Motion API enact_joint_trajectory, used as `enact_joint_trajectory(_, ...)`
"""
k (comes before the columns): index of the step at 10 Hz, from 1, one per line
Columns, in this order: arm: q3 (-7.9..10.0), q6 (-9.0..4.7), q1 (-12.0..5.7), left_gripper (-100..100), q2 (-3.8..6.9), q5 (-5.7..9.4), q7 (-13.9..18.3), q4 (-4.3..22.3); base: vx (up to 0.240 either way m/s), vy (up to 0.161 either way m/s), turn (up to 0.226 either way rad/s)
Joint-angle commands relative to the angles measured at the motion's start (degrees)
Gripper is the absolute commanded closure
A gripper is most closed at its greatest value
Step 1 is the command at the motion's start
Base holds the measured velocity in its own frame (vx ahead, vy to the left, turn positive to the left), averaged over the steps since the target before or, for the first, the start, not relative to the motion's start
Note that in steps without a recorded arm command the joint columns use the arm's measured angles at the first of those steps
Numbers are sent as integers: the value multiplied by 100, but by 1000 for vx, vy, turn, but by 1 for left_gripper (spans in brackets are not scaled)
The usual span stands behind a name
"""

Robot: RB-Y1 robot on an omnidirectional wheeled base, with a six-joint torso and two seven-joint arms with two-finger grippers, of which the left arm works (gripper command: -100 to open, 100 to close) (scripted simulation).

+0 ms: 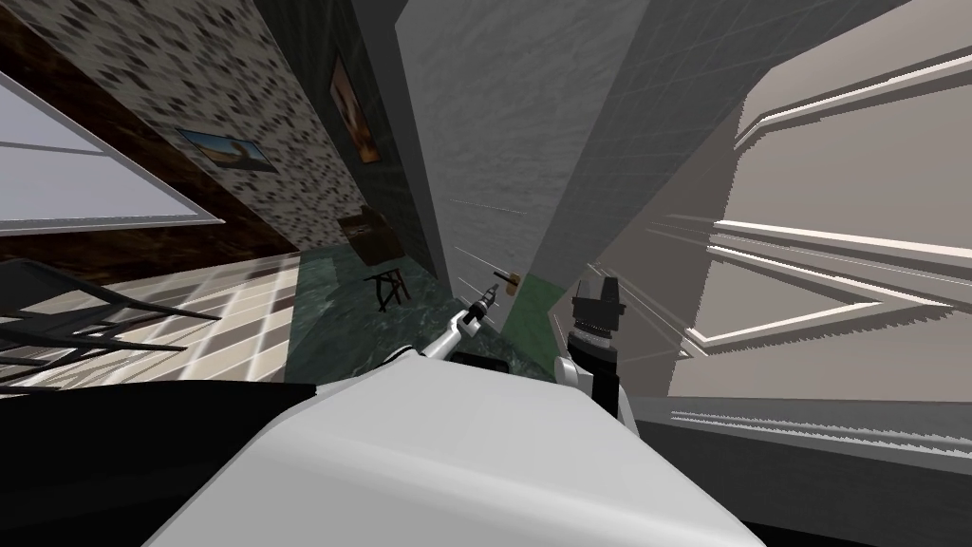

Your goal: Push the door open

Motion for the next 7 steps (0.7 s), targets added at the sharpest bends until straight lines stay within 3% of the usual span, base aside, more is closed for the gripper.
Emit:
enact_joint_trajectory(1, -48, 15, -107, -100, -72, -9, 10, 179, 50, 92, -16)
enact_joint_trajectory(2, -32, 10, -69, -100, -35, -3, 13, 103, 25, 42, -10)
enact_joint_trajectory(3, -13, -2, -82, -100, 159, 0, 6, 136, 84, -57, -28)
enact_joint_trajectory(5, 10, -18, -87, -100, 262, 4, -5, 160, 151, -83, -19)
enact_joint_trajectory(7, 45, -43, -95, -100, 286, 10, -21, 196, 199, -134, -26)
